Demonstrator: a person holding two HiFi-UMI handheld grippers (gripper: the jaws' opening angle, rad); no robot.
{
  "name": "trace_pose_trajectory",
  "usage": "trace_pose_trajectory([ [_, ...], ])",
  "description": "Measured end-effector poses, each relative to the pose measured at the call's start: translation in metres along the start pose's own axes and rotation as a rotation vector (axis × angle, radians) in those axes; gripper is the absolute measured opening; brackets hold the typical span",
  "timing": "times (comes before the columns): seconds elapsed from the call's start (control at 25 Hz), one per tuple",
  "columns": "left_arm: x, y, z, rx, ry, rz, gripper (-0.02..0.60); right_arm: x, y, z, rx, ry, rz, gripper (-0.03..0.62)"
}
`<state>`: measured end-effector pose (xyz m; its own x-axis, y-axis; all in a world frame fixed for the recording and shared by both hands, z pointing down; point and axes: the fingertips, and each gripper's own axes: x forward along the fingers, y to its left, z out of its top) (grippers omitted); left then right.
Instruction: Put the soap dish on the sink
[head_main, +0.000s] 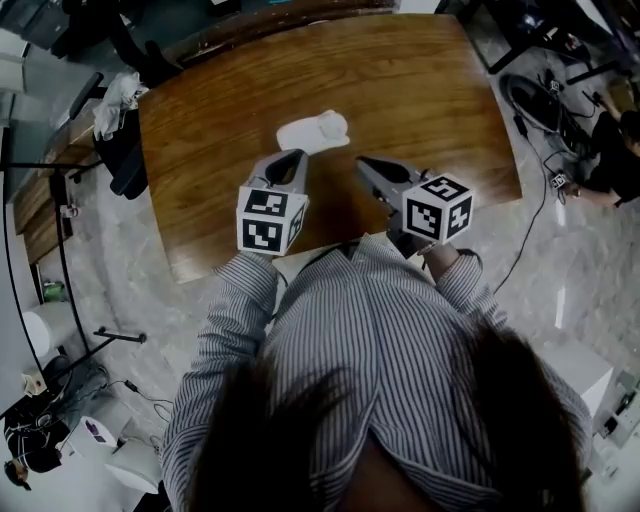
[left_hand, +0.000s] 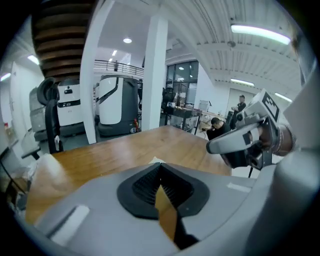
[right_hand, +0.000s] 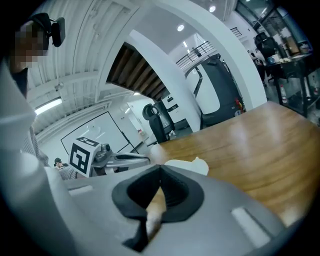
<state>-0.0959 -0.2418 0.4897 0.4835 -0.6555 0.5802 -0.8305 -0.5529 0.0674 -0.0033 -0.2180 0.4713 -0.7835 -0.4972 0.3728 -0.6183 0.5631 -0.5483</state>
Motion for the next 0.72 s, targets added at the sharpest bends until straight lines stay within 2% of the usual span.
trace_pose_trajectory([
  [0.16,-0.011,-0.01,-0.001,-0.236,-0.074,-0.068,0.004,0.0,0.002,-0.001,-0.007,-0.001,0.0,0.002],
  [0.28,-0.014,-0.017,-0.006,-0.444,-0.103,-0.154,0.003,0.001,0.003,-0.002,-0.015,0.002,-0.001,0.002],
  [0.36,-0.016,-0.019,-0.011,-0.547,-0.115,-0.186,0.003,0.001,0.004,-0.003,-0.024,0.005,-0.001,0.002],
  [0.44,-0.017,-0.019,-0.016,-0.59,-0.115,-0.193,0.003,0.001,0.005,-0.005,-0.031,0.009,0.002,0.002],
  [0.72,-0.014,-0.03,-0.021,-0.592,-0.087,-0.221,0.003,0.002,0.01,-0.011,-0.048,0.029,0.013,0.002],
])
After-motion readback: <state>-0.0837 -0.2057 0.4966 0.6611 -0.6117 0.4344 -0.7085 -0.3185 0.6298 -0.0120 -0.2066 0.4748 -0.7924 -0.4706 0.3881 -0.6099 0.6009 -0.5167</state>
